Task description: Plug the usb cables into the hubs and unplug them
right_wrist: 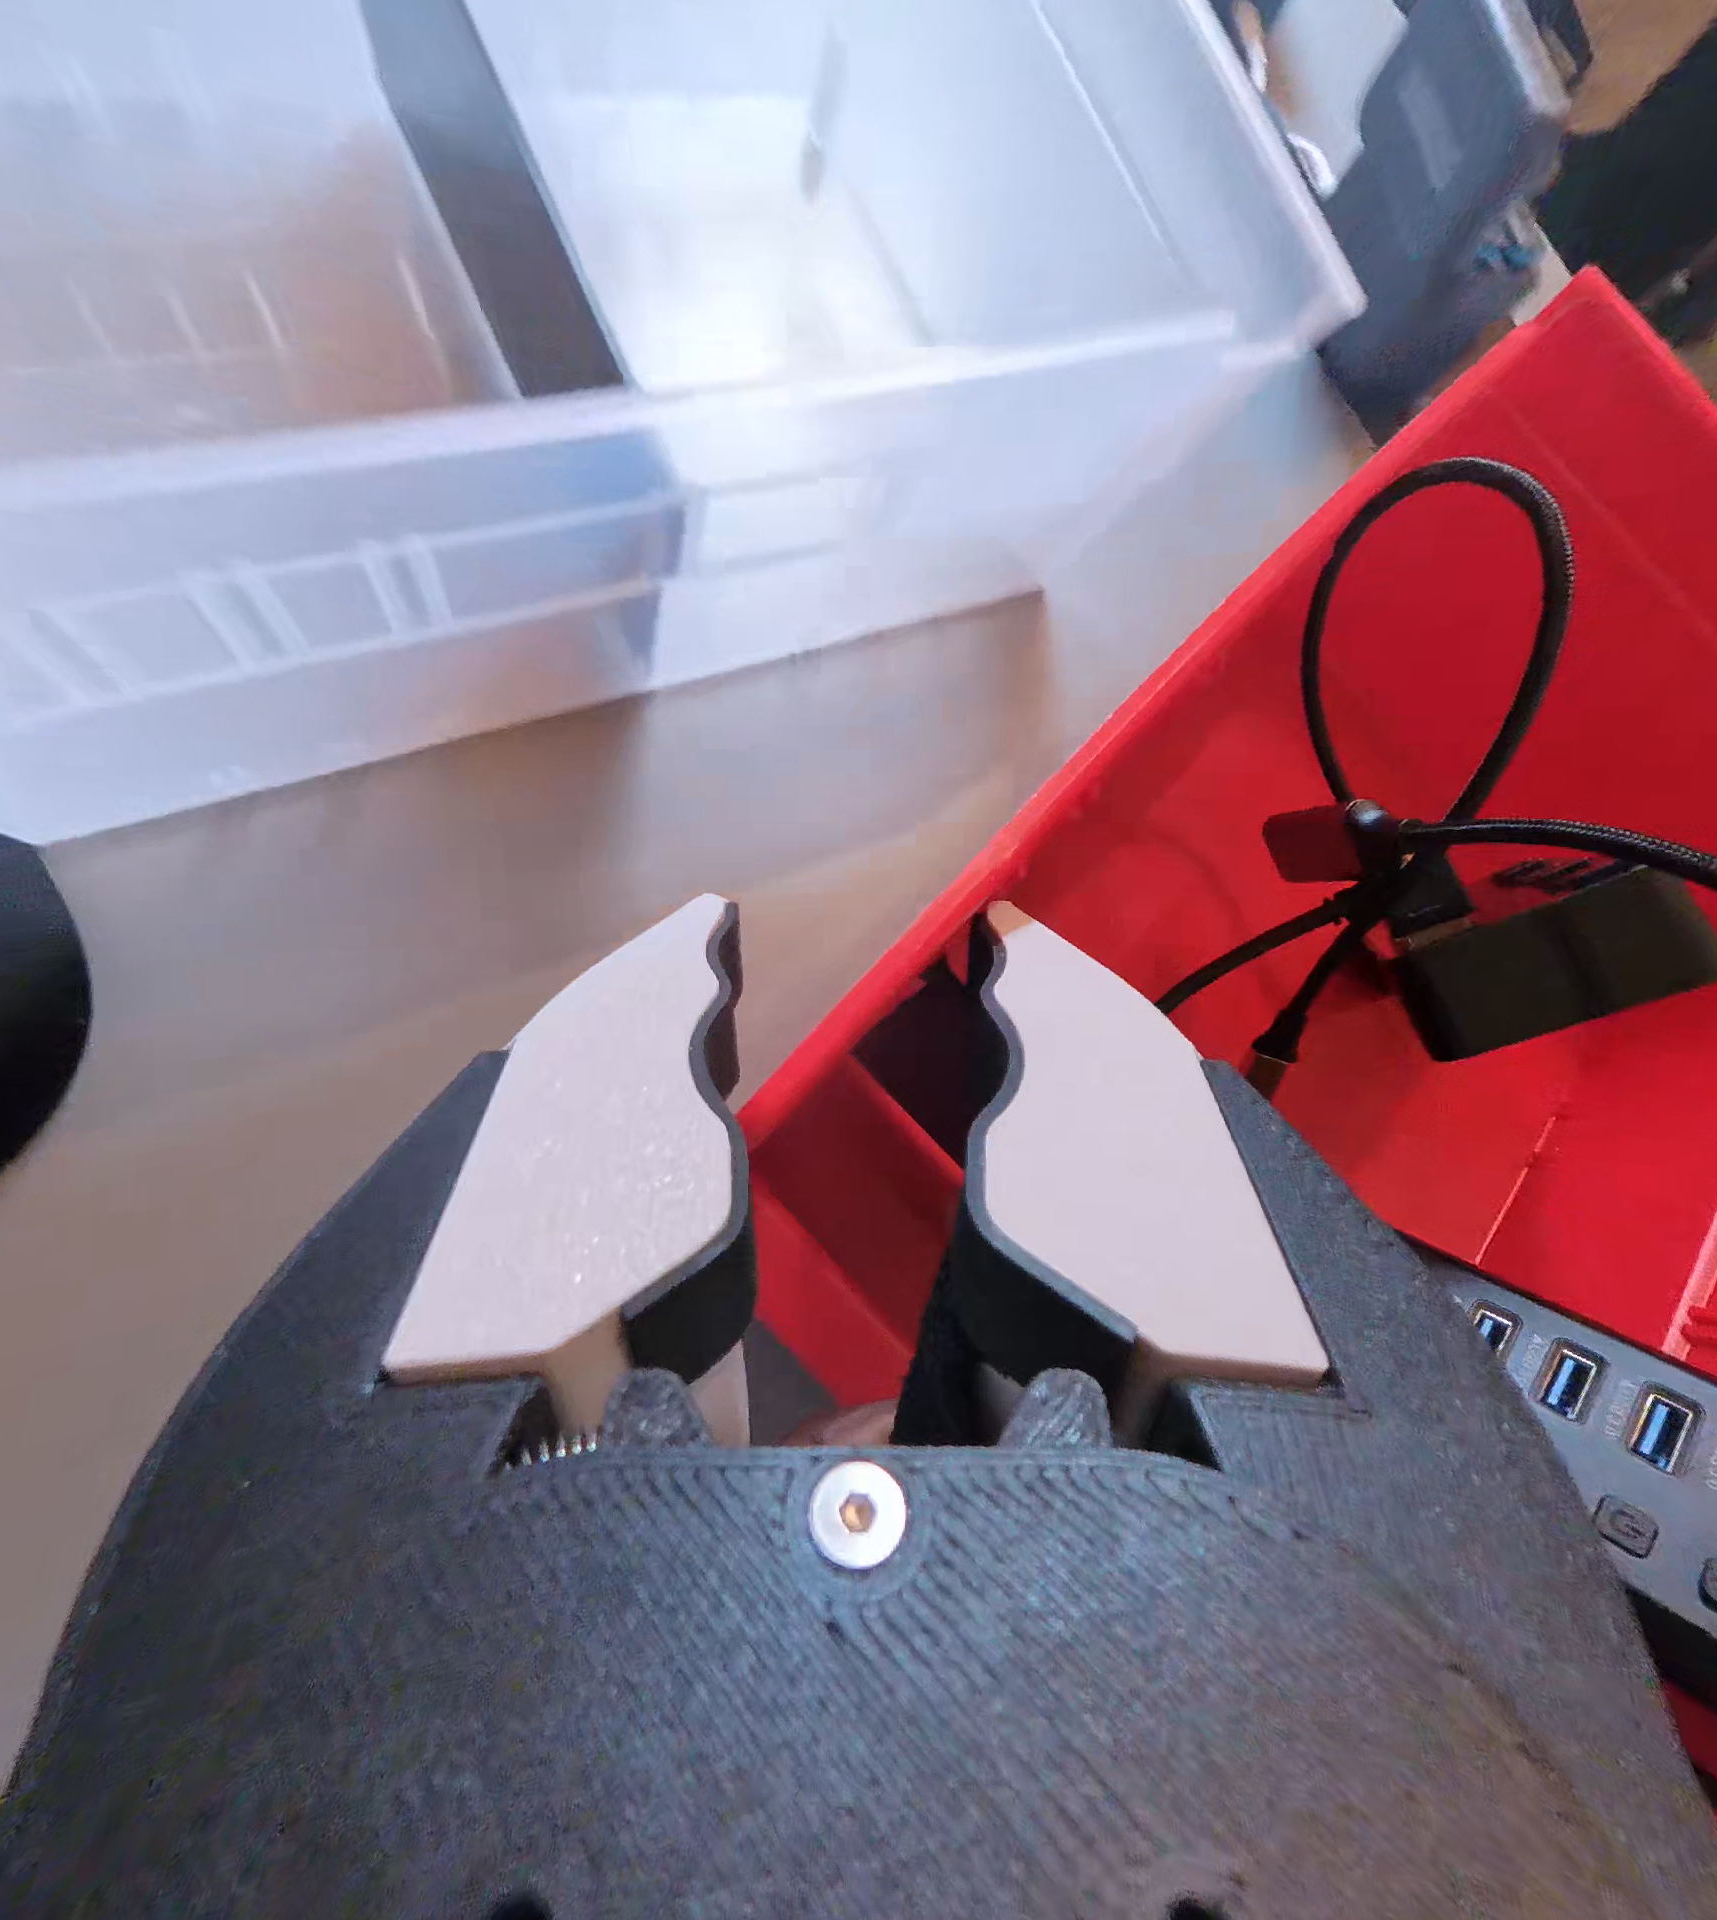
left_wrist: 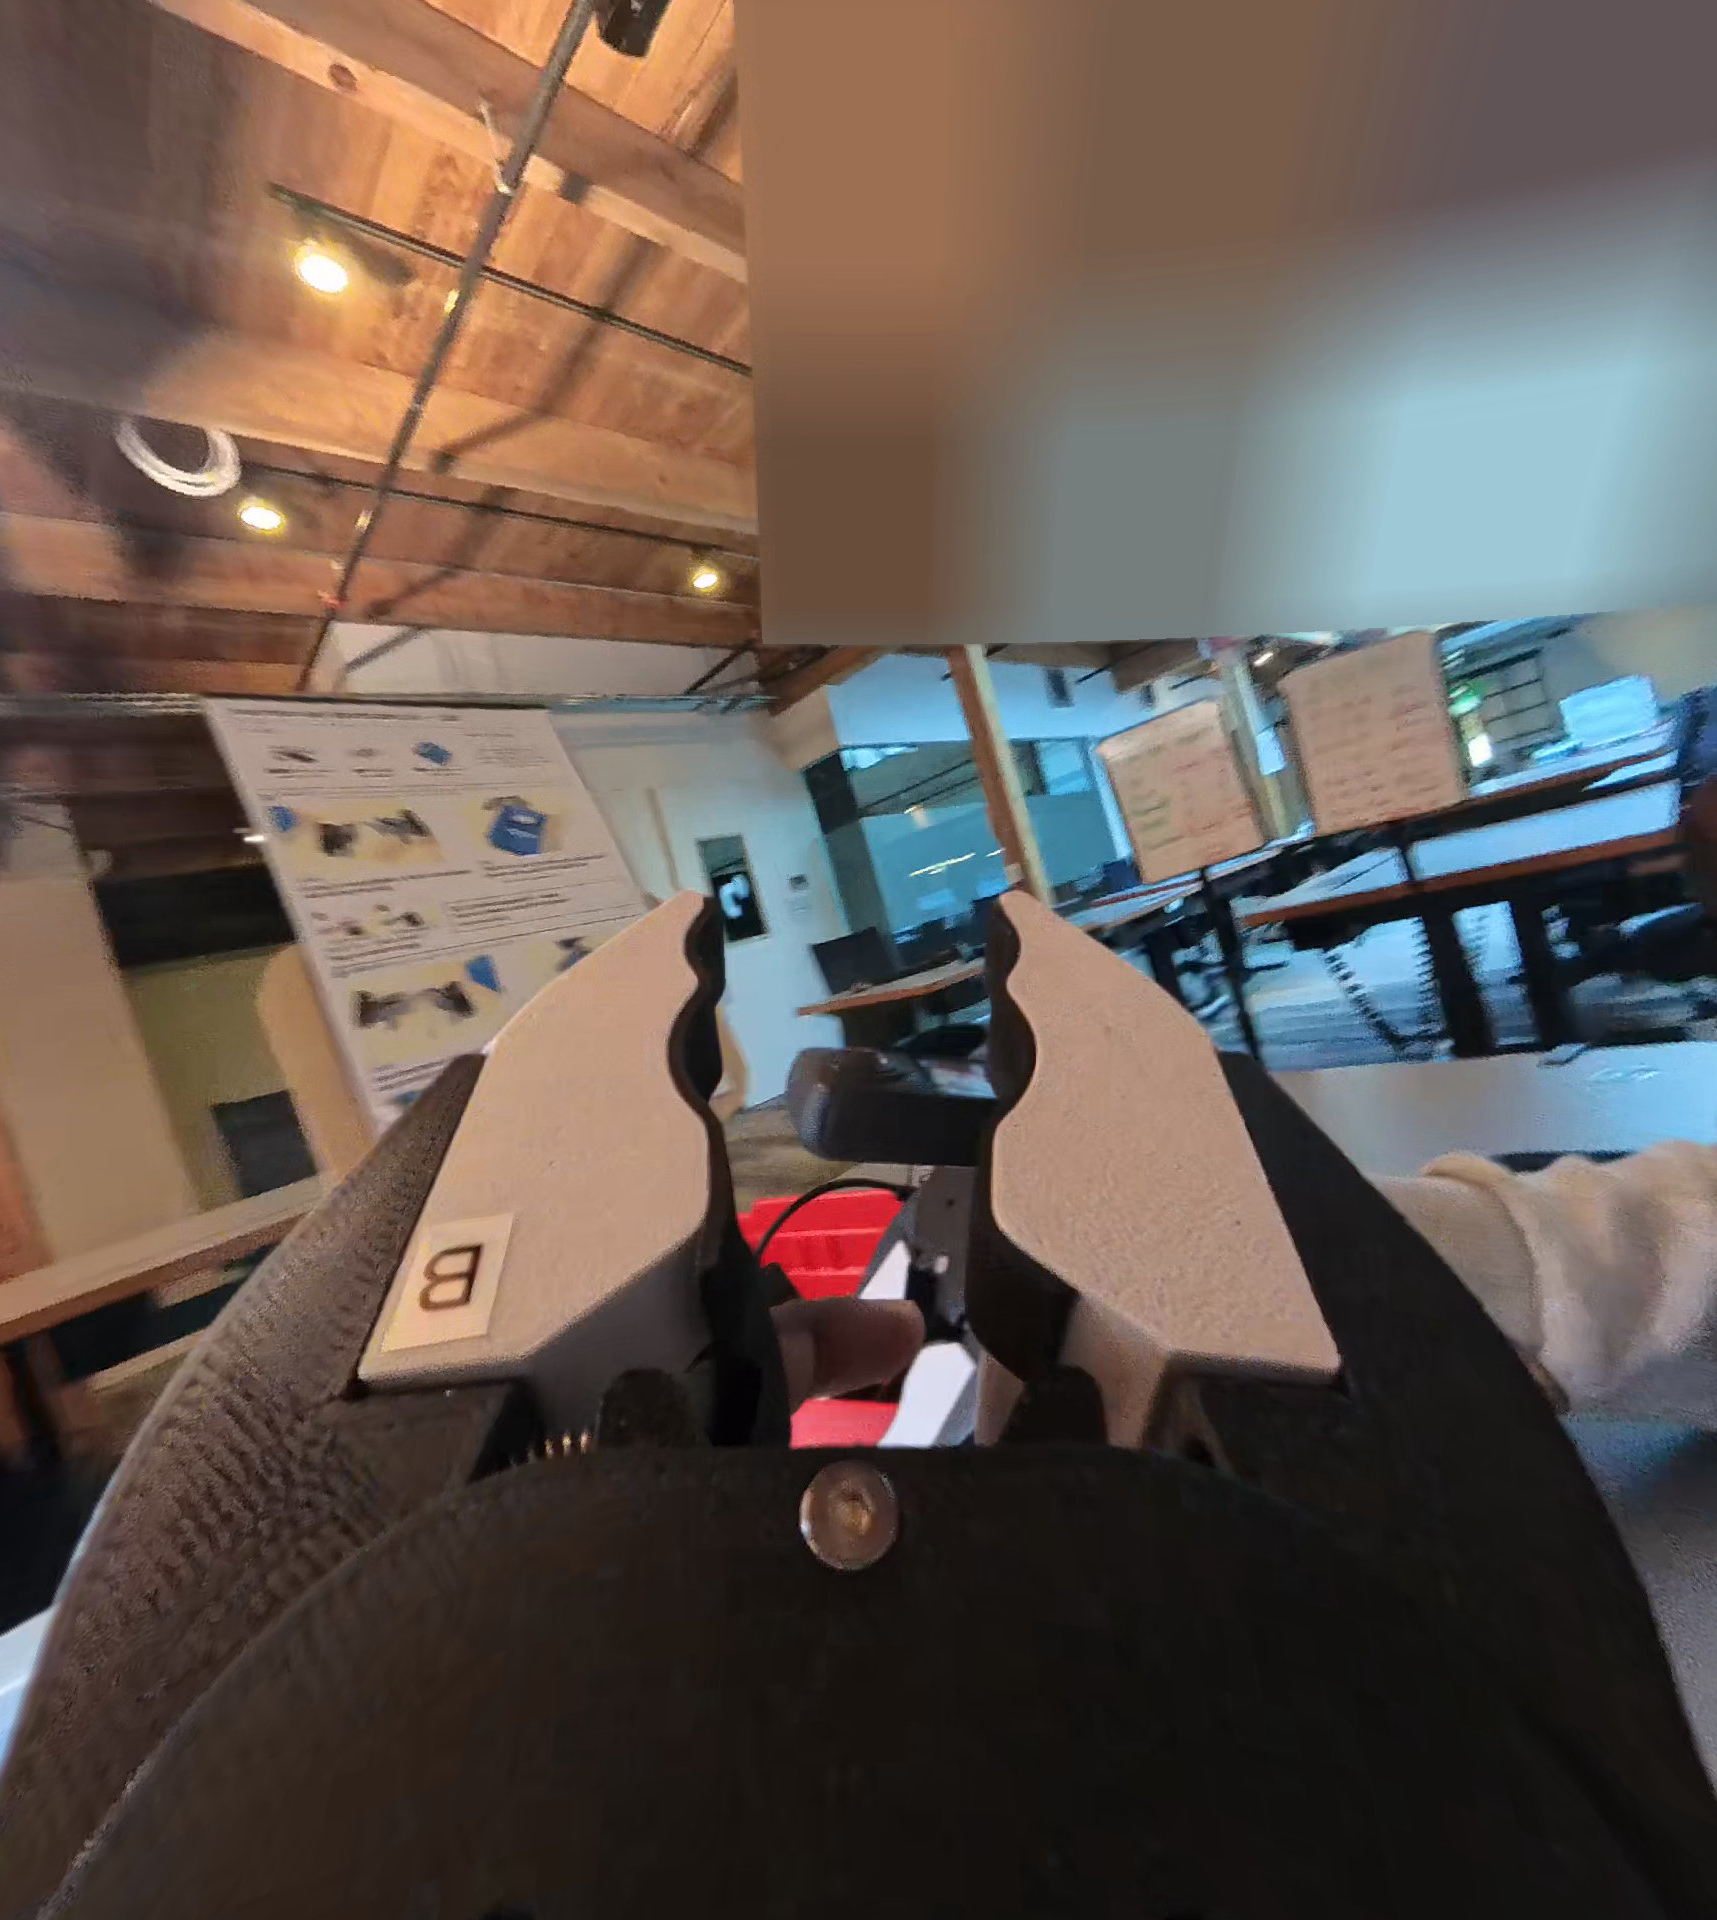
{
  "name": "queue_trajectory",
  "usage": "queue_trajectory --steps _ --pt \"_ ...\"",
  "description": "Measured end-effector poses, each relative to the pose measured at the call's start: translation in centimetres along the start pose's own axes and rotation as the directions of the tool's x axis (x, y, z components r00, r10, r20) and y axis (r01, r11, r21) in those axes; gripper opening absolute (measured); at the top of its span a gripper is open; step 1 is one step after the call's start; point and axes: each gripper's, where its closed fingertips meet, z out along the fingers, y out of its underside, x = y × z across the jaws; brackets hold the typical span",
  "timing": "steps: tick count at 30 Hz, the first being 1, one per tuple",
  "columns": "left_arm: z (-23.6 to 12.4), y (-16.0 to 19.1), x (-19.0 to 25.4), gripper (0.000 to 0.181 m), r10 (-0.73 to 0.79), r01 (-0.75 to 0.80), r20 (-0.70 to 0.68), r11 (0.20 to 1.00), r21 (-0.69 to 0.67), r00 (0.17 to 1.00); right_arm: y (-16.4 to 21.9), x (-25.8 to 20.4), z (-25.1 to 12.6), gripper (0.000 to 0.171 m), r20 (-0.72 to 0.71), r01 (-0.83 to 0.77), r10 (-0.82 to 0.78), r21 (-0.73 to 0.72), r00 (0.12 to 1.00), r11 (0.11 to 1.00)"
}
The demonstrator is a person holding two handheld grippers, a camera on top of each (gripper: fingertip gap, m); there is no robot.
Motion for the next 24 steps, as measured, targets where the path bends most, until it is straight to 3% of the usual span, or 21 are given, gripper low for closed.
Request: queue_trajectory --steps 7,11,13,16,20,21,24 --pt "-5.7 0.0 -7.0 0.049 0.187 -0.113 0.254 0.954 -0.279 0.949 -3.7 -2.5 2.6 0.043 0.103 0.058 -0.065 0.074 0.993 0.996" --pt "-11.0 3.5 -11.5 0.051 0.261 -0.004 0.387 0.834 -0.552 0.884 -5.5 -3.2 3.8 0.046 0.159 0.028 -0.058 0.183 0.986 0.983" --pt "-13.9 5.2 -13.0 0.057 0.254 0.1 0.447 0.77 -0.63 0.858 -6.5 -3.2 4.0 0.048 0.215 -0.076 0.012 0.292 0.977 0.954" --pt "-18.0 6.5 -15.5 0.073 0.289 0.209 0.557 0.718 -0.665 0.779 -7.7 -2.5 2.6 0.05 0.328 -0.332 0.186 0.473 0.926 0.816" --pt "-23.2 7.6 -18.1 0.103 0.378 0.314 0.661 0.658 -0.684 0.648 -8.7 -0.8 -2.5 0.082 0.387 -0.498 0.317 0.727 0.866 0.473" --pt "-23.9 8.0 -18.2 0.106 0.377 0.325 0.664 0.652 -0.685 0.645 -8.9 -1.6 -3.5 0.092 0.405 -0.497 0.293 0.753 0.866 0.431" --pt "-24.7 10.1 -18.1 0.106 0.294 0.378 0.688 0.661 -0.648 0.664 -8.7 -5.8 -4.2 0.115 0.419 -0.482 0.239 0.752 0.876 0.45"
